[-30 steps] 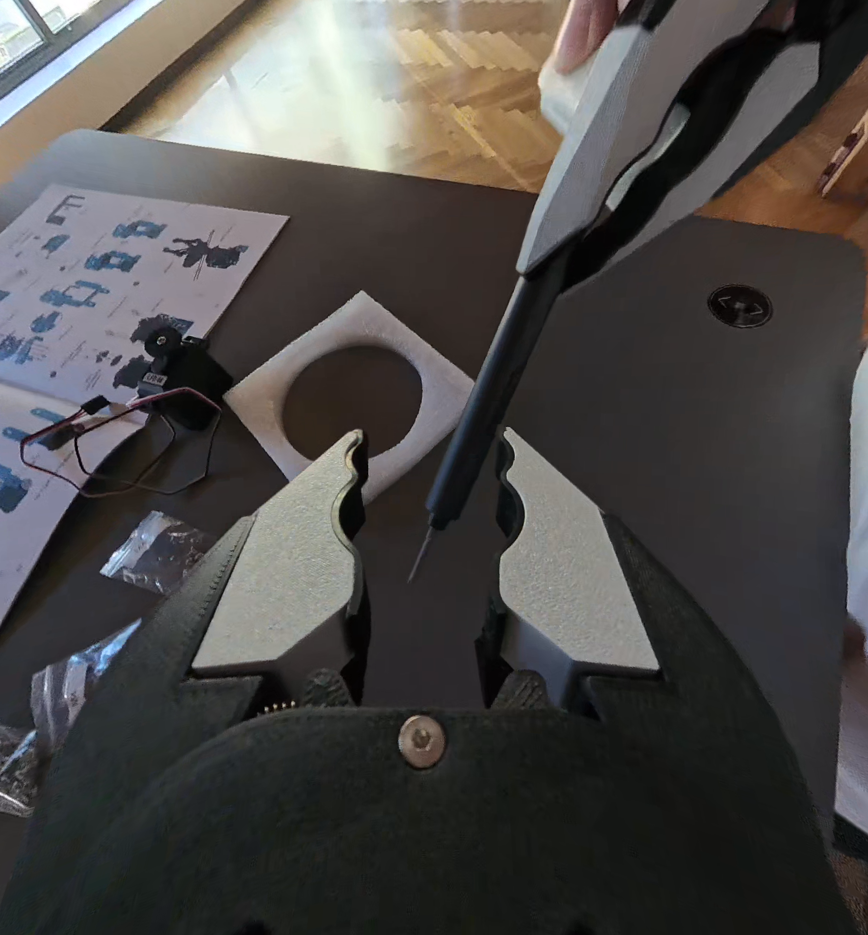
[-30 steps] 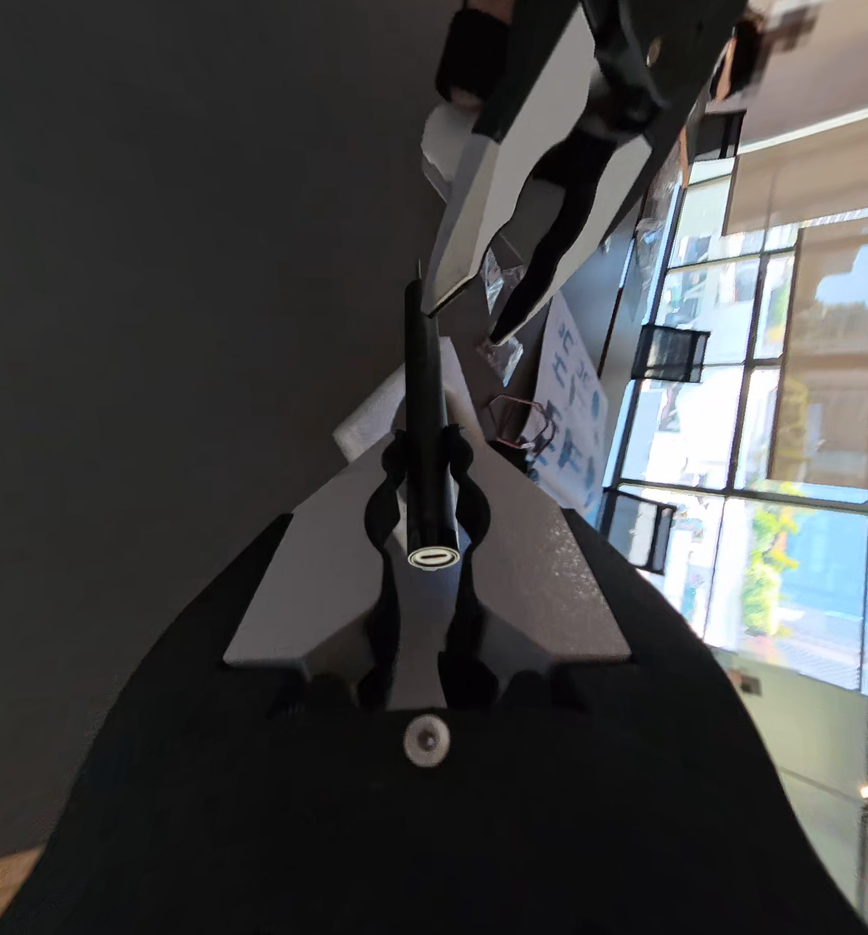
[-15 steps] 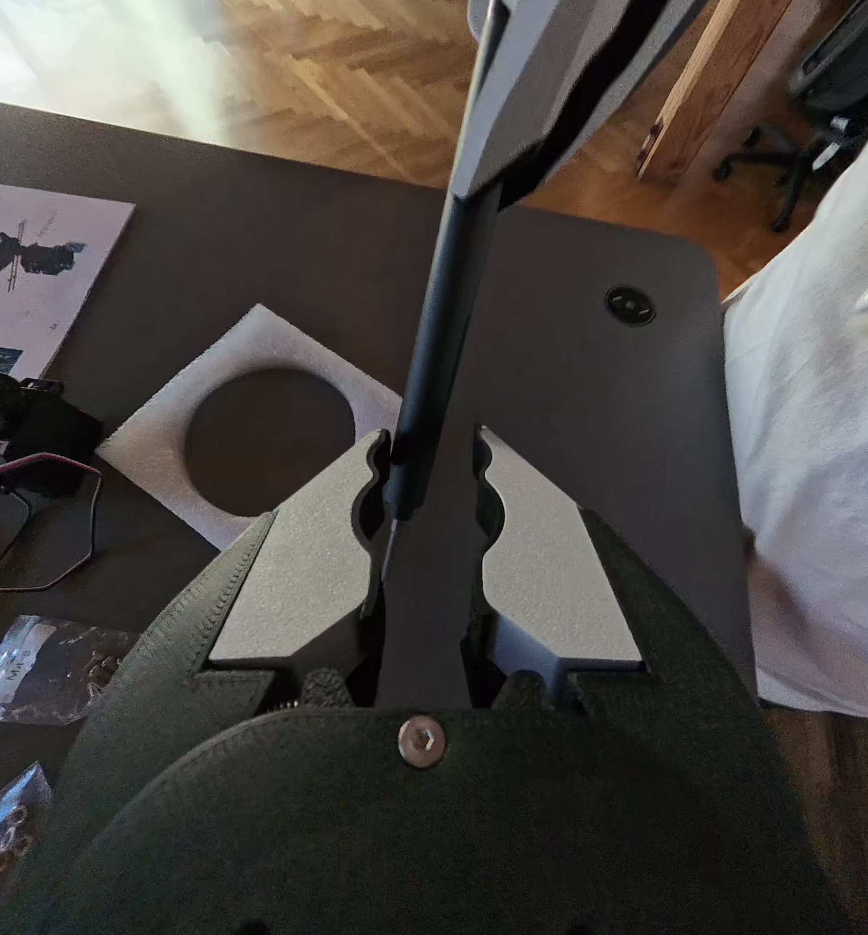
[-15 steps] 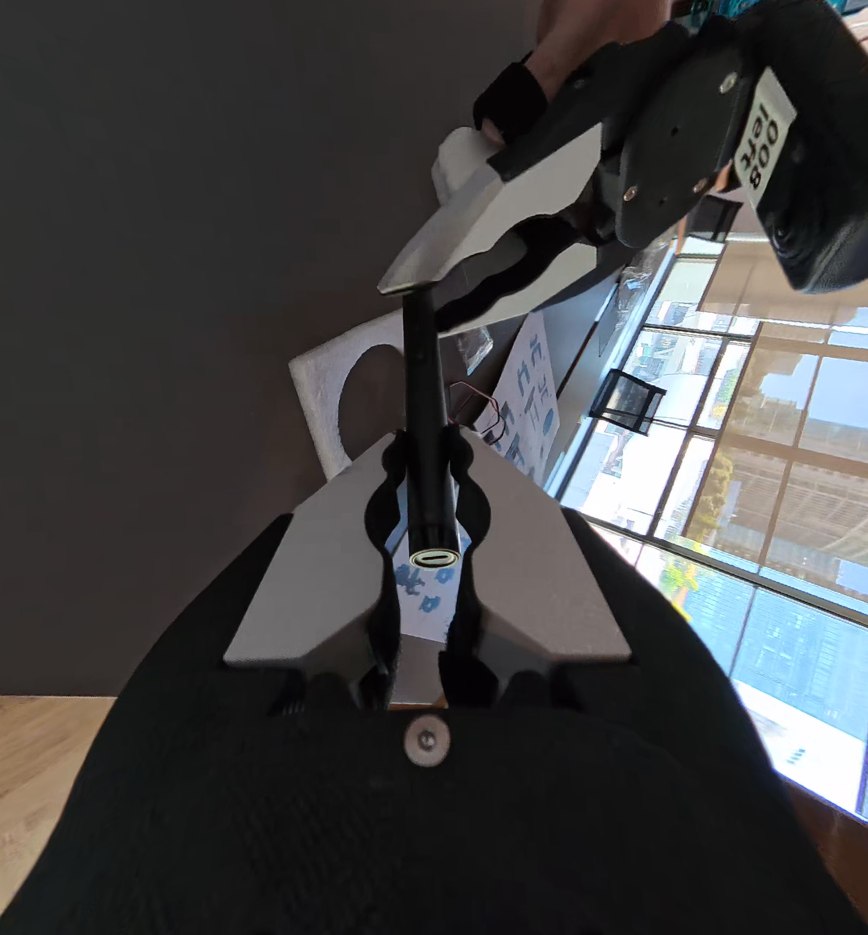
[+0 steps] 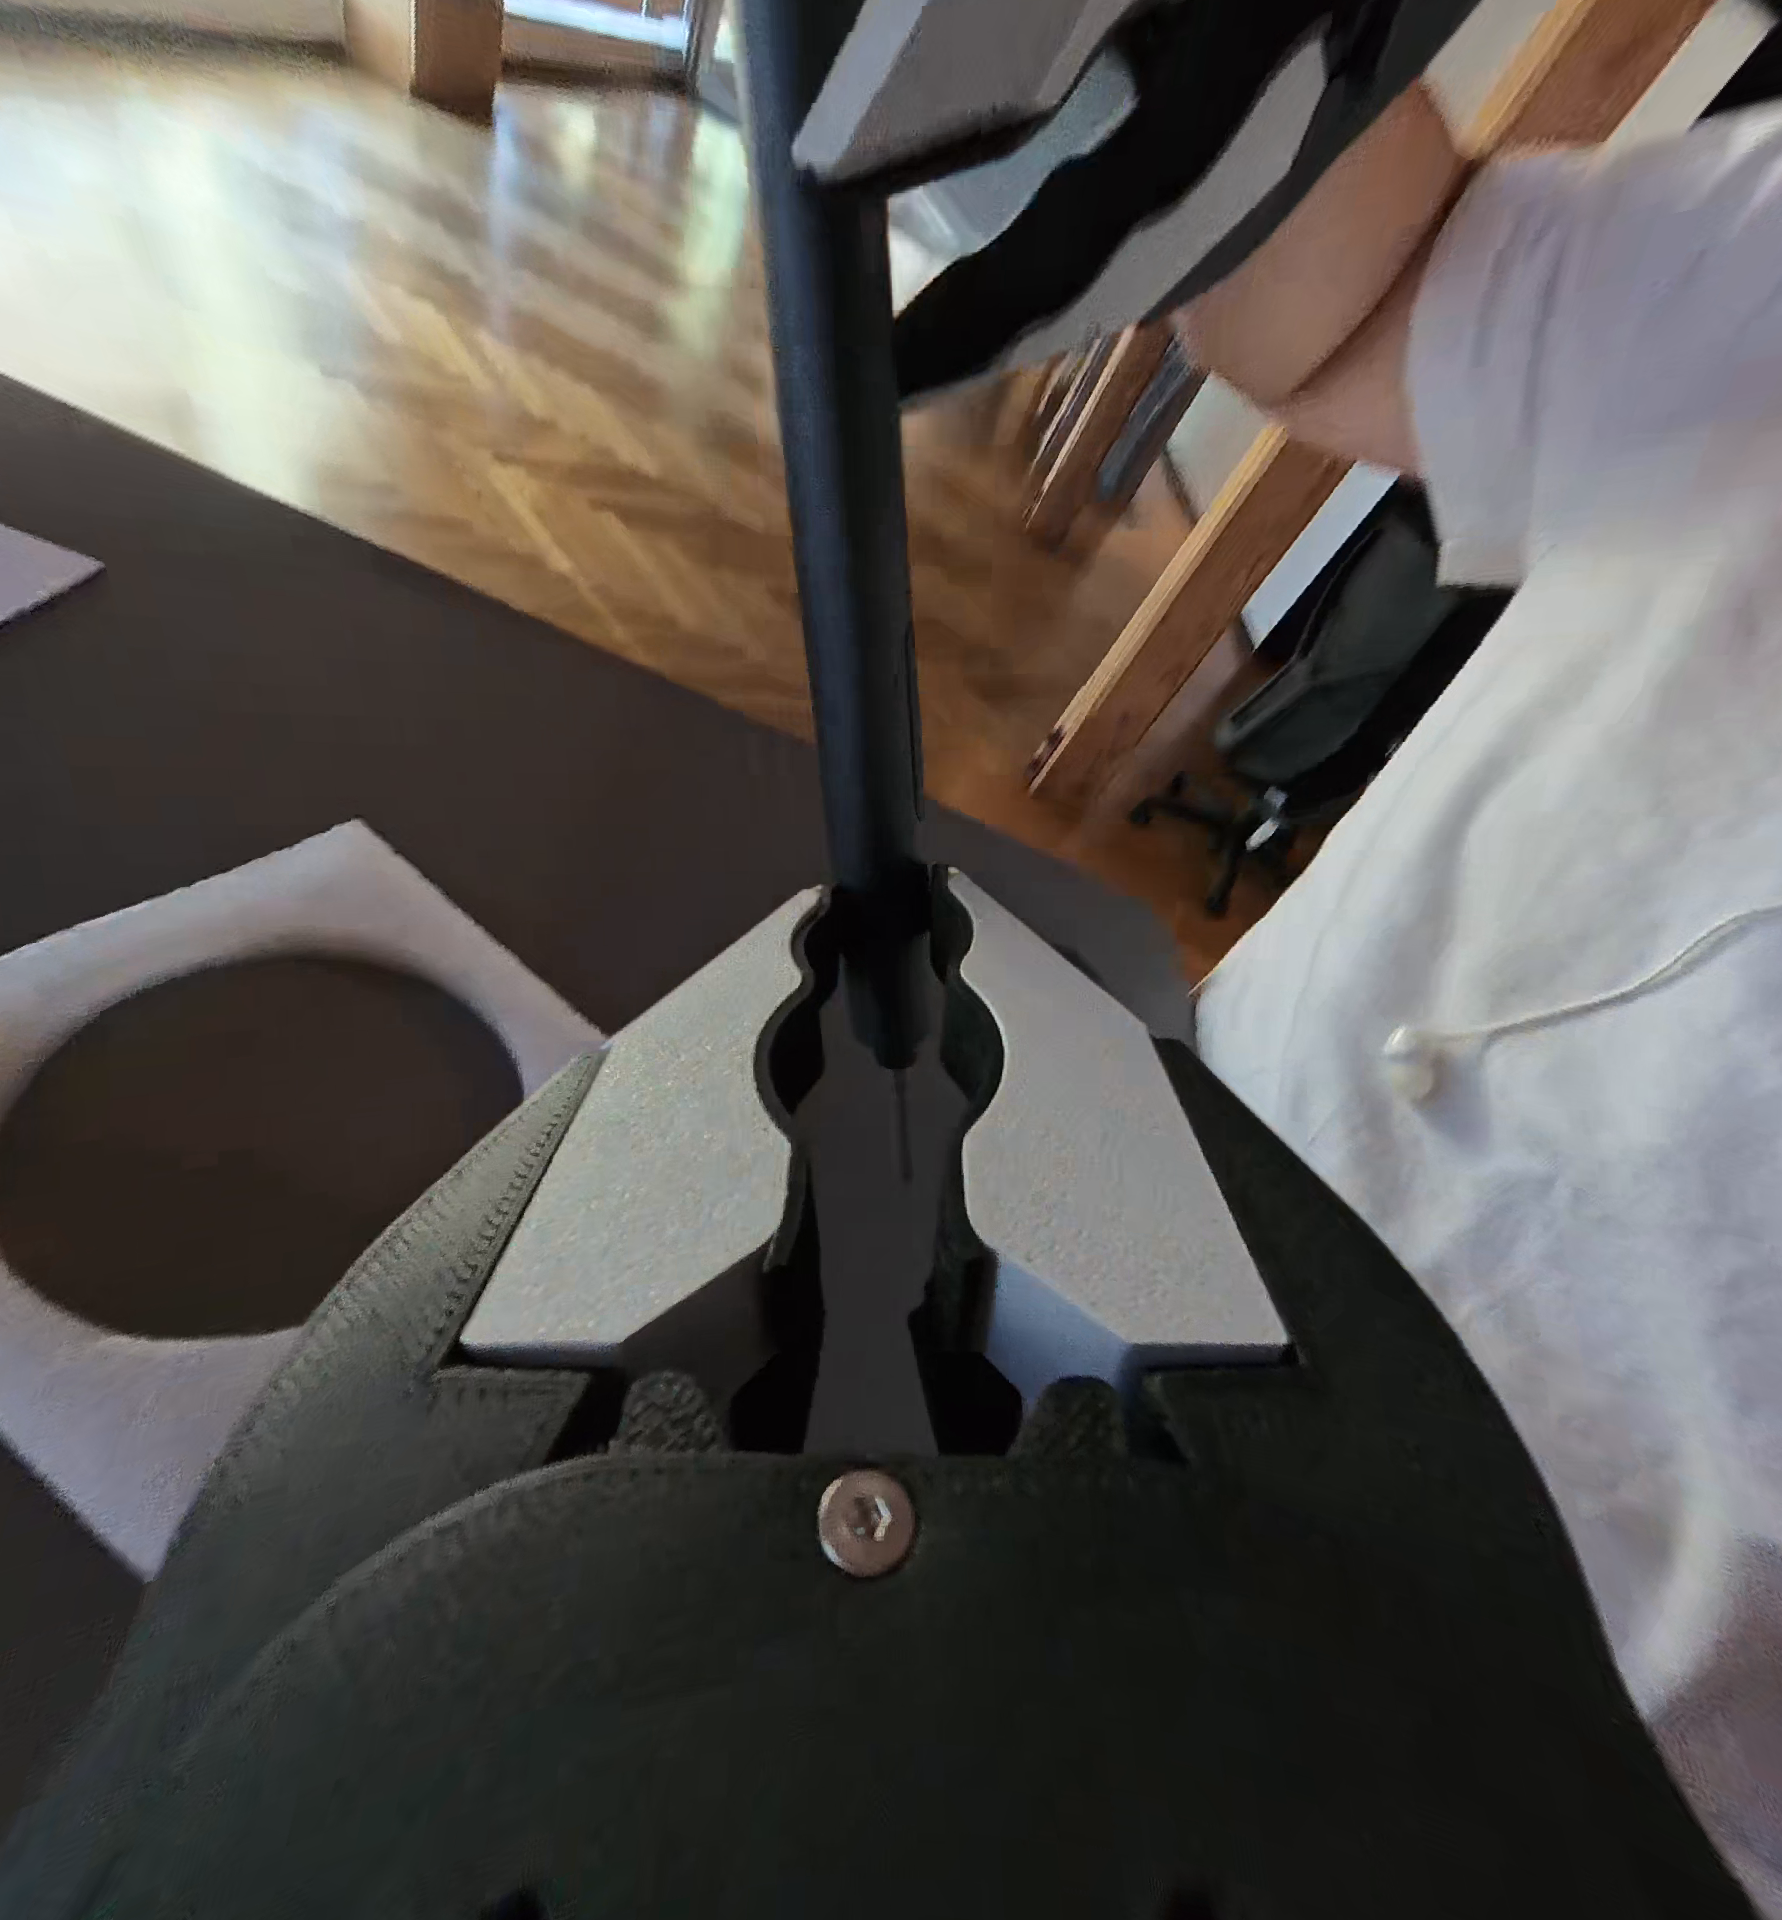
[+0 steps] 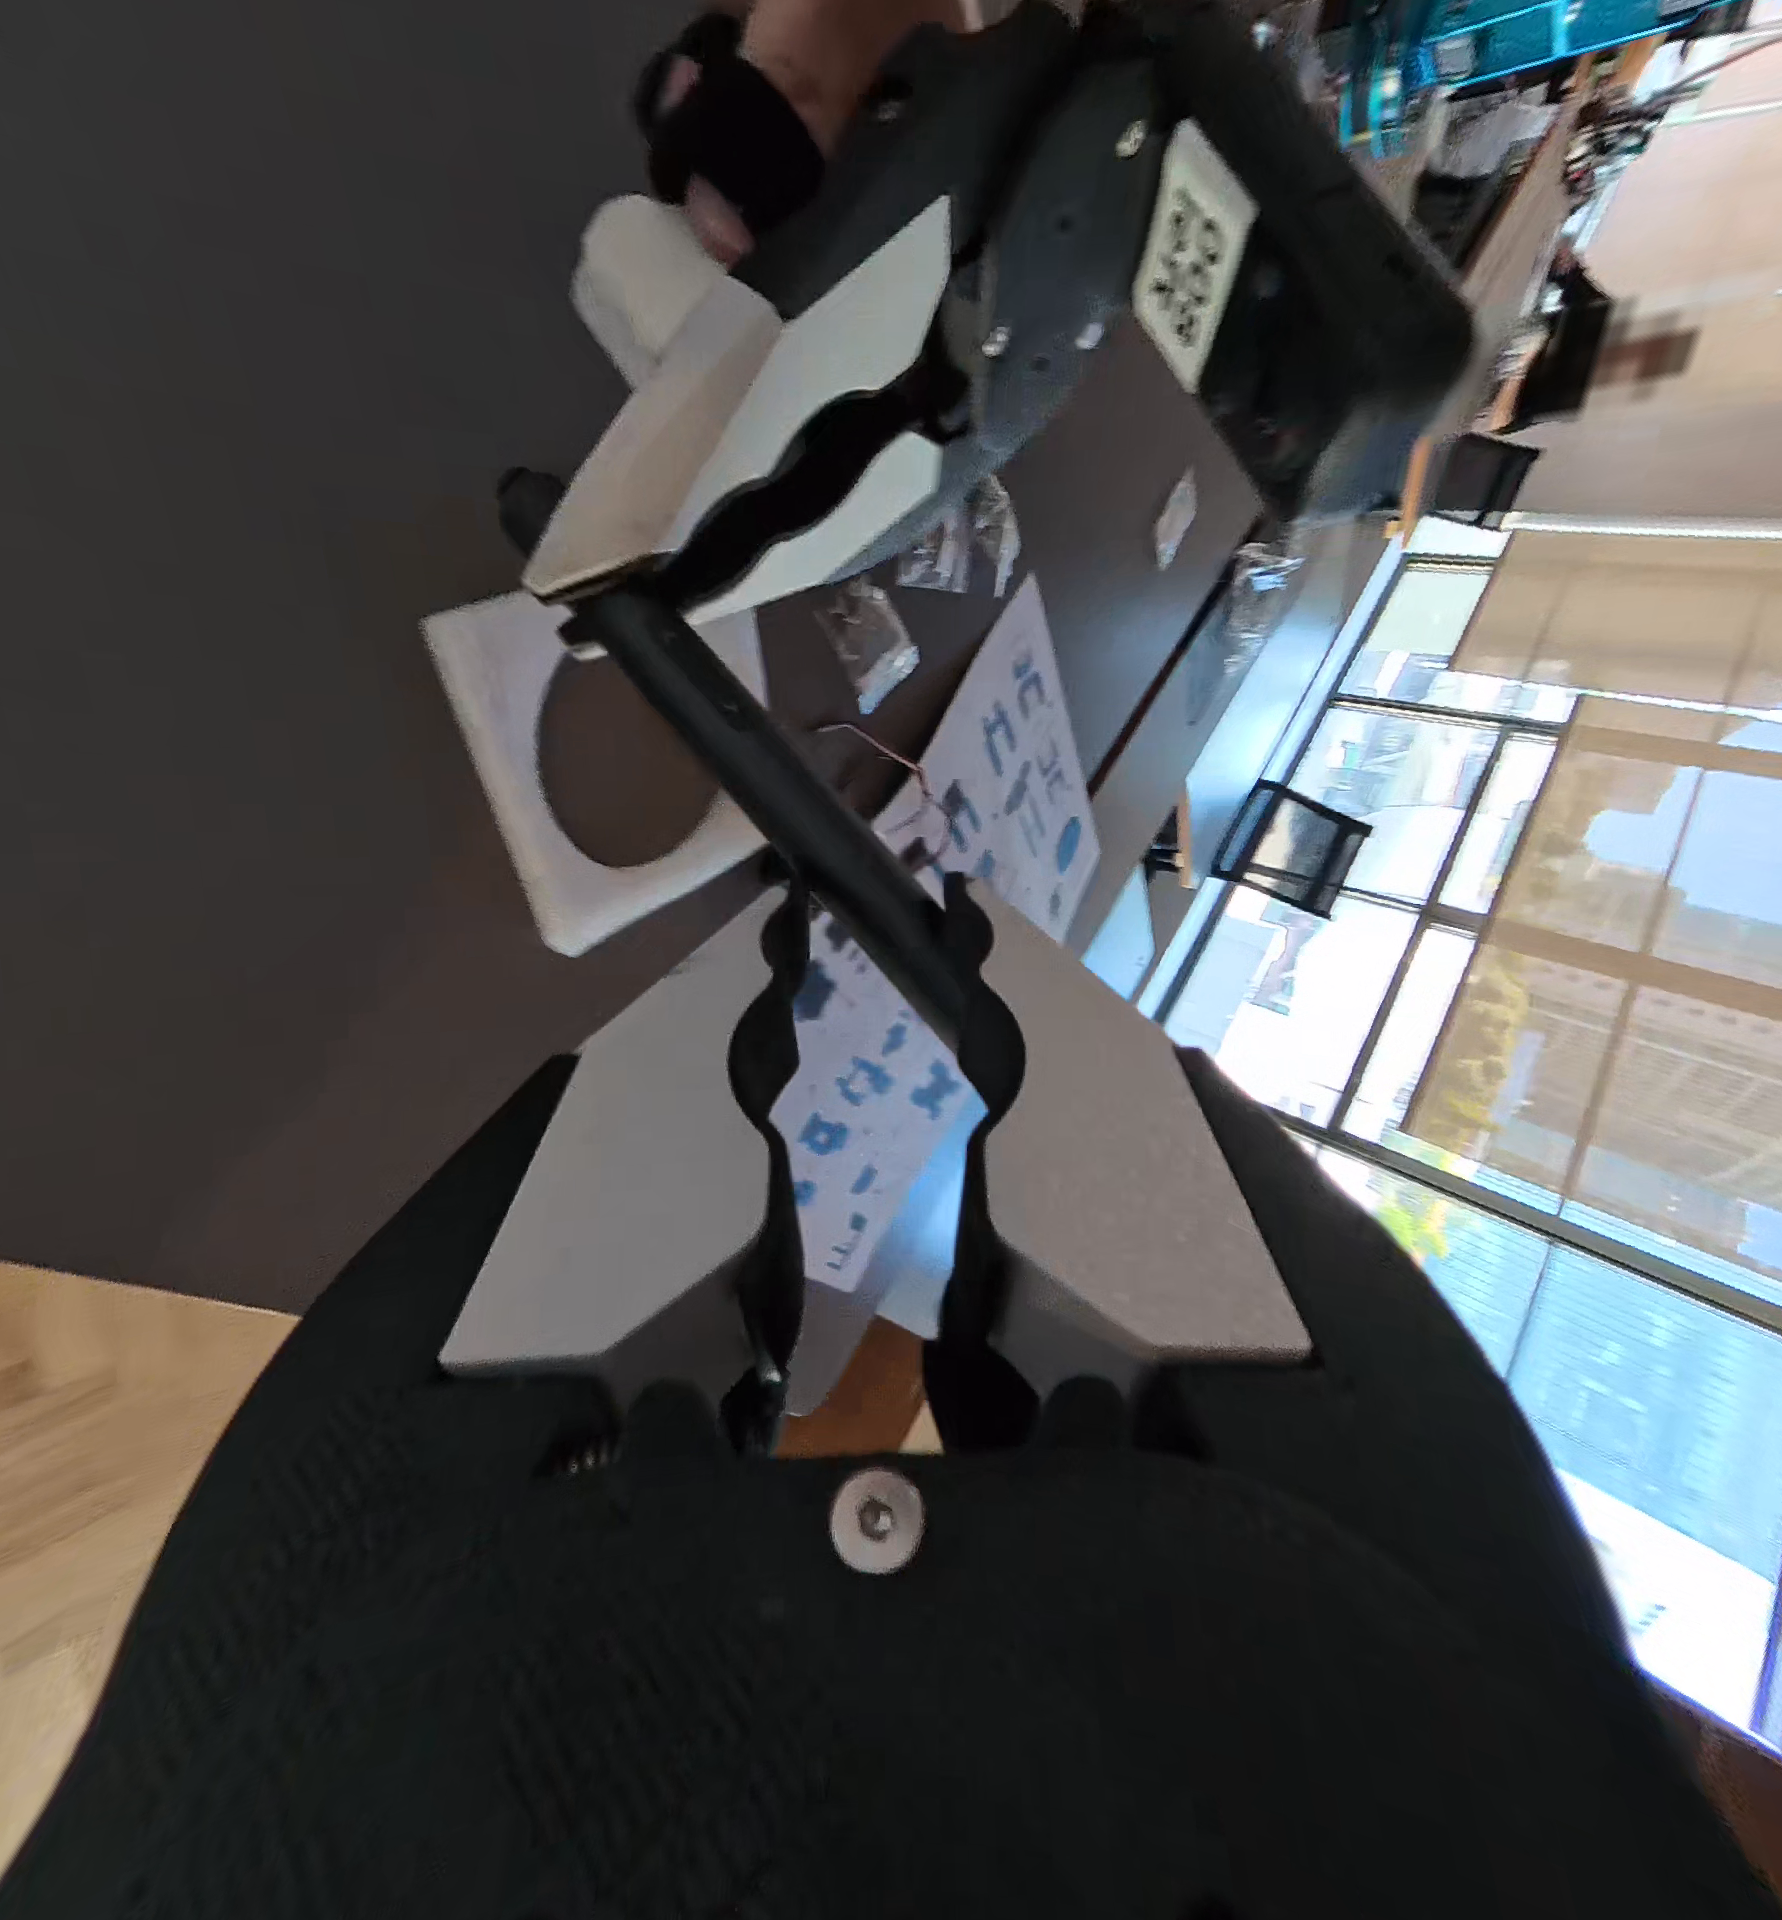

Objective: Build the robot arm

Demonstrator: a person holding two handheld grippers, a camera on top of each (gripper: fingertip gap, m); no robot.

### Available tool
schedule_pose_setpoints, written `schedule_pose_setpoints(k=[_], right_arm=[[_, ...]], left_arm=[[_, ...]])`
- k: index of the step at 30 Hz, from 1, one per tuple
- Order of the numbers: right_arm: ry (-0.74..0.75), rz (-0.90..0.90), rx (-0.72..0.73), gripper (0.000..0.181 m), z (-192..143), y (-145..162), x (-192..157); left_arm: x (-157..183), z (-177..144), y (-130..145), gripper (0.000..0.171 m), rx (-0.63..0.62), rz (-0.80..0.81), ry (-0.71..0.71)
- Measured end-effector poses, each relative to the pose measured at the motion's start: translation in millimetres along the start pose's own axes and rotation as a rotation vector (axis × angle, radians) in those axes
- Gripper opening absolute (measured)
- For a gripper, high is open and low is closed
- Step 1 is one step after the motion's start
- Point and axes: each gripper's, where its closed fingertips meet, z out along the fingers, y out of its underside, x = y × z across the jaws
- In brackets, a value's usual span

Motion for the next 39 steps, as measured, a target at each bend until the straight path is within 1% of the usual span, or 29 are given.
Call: schedule_pose_setpoints(k=[2, 4, 6, 8, 10, 13, 15, 16, 17, 18, 20, 22, 23, 24, 26, 28, 31, 35, 36, 37, 39], right_arm=[[0.047, -0.022, -0.028, 0.030, 1, 5, 12], [0.080, -0.009, -0.032, 0.033, 3, 9, 19], [0.120, 0.060, -0.016, 0.039, 4, 12, 24], [0.194, 0.151, 0.006, 0.046, 1, 18, 32], [0.277, 0.277, 0.052, 0.052, -4, 24, 38], [0.417, 0.515, 0.141, 0.056, -17, 38, 42], [0.500, 0.709, 0.212, 0.055, -26, 51, 41], [0.518, 0.853, 0.250, 0.054, -28, 59, 38], [0.493, 1.027, 0.326, 0.053, -26, 63, 33], [0.438, 1.207, 0.422, 0.054, -21, 64, 26], [0.259, 1.530, 0.599, 0.057, -3, 60, 11], [0.025, 1.748, 0.787, 0.061, 12, 44, 0], [-0.059, 1.822, 0.856, 0.059, 17, 37, -2], [-0.121, 1.863, 0.920, 0.057, 21, 31, -2], [-0.181, 1.886, 1.033, 0.044, 20, 23, 2], [-0.196, 1.897, 1.010, 0.043, 28, 22, 1], [-0.195, 1.903, 0.951, 0.042, 37, 19, 2], [-0.174, 1.878, 0.821, 0.028, 55, 22, -5], [-0.186, 1.868, 0.835, 0.021, 56, 20, -5], [-0.202, 1.874, 0.855, 0.017, 55, 19, -5], [-0.208, 1.878, 0.867, 0.016, 56, 20, -5]], left_arm=[[5, -1, -9, 0.016, 0.084, -0.068, 0.065], [6, -1, -13, 0.015, 0.129, -0.104, 0.093], [4, -2, -14, 0.015, 0.147, -0.115, 0.091], [6, -3, -17, 0.015, 0.185, -0.147, 0.123], [7, -5, -22, 0.015, 0.229, -0.176, 0.154], [2, -4, -21, 0.015, 0.234, -0.182, 0.135], [3, -4, -24, 0.015, 0.259, -0.206, 0.160], [2, -4, -25, 0.015, 0.266, -0.212, 0.163], [0, -3, -25, 0.015, 0.264, -0.211, 0.153], [-3, -2, -25, 0.015, 0.260, -0.207, 0.139], [-7, -2, -27, 0.015, 0.268, -0.212, 0.132], [-11, -2, -29, 0.015, 0.277, -0.225, 0.134], [-13, -2, -30, 0.015, 0.275, -0.226, 0.126], [-16, -2, -29, 0.015, 0.272, -0.225, 0.116], [-19, -2, -29, 0.015, 0.270, -0.230, 0.110], [-24, -2, -29, 0.015, 0.273, -0.243, 0.092], [-37, -3, -25, 0.015, 0.262, -0.247, 0.023], [-43, -4, -24, 0.015, 0.259, -0.250, -0.007], [-44, -3, -24, 0.015, 0.256, -0.248, -0.016], [-45, -3, -23, 0.015, 0.252, -0.246, -0.021], [-46, -2, -23, 0.015, 0.249, -0.247, -0.023]])
